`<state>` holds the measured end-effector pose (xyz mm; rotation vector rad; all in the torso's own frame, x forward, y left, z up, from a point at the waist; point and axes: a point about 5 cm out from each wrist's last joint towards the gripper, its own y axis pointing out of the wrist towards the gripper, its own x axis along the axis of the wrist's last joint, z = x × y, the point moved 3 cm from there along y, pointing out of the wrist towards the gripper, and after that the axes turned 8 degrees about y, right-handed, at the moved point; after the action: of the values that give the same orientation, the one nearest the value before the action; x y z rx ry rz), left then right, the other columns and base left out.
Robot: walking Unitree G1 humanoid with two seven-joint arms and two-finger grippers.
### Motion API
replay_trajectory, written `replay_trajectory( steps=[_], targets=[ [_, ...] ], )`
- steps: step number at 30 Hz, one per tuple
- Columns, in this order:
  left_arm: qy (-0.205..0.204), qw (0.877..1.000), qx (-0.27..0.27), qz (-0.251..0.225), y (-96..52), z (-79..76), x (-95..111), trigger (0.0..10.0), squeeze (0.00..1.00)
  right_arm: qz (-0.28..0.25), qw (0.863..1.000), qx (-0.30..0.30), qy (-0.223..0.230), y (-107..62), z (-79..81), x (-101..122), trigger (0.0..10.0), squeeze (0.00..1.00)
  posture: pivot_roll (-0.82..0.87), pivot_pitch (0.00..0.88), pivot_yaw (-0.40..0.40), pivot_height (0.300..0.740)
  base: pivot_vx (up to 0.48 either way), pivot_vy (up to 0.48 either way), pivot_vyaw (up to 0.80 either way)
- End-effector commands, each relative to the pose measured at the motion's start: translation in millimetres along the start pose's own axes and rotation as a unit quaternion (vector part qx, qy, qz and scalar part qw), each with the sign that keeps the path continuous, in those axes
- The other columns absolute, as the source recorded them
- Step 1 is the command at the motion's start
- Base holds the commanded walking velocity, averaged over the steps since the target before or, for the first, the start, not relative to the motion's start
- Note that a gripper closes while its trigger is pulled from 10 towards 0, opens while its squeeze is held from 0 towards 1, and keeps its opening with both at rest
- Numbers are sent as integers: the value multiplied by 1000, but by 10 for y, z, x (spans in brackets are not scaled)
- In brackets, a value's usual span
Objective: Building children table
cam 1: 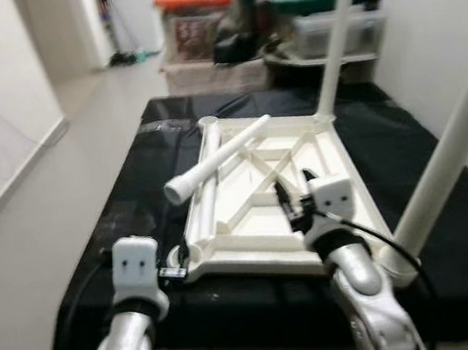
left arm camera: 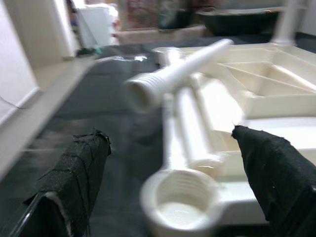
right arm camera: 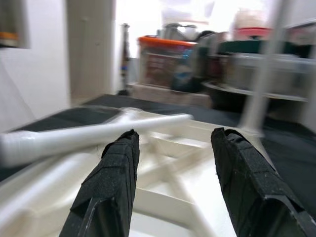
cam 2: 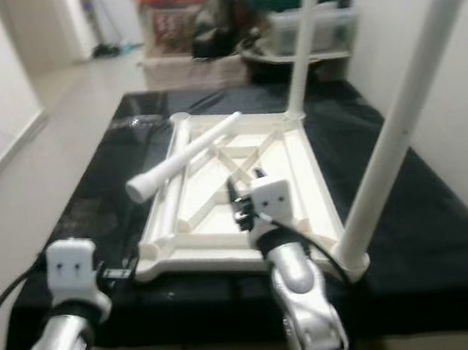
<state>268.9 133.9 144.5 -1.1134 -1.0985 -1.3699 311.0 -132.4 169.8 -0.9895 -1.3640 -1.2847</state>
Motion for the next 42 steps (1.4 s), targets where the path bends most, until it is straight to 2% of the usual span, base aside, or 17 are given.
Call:
replay_trajectory(
  steps=[1,9,12,25,33,42],
  targets=[
    [1,1000,12,-2,5,79,19,10000,0,5,1000,0,1,14,25,-13,10000,0,166,0,-48,740,0,0,0],
    [-4,999,43,-26,59,236,168,10000,0,12,999,20,25,10,103,-31,10000,0,170,0,-50,740,0,0,0],
    [-5,999,43,-26,58,233,172,10000,0,13,999,23,26,6,120,-38,10000,0,171,0,-50,740,0,0,0],
    [-3,999,28,-17,65,165,130,10000,0,25,999,32,28,-49,178,-92,10000,0,166,0,-48,740,0,474,0],
    [2,1000,19,-19,72,136,137,10000,0,28,999,25,25,-49,167,-97,10000,0,165,0,-48,740,0,0,0],
    [16,1000,14,-20,76,119,138,10000,0,25,999,15,17,-24,120,-94,10000,0,166,0,-46,740,0,0,-400]
  ],
)
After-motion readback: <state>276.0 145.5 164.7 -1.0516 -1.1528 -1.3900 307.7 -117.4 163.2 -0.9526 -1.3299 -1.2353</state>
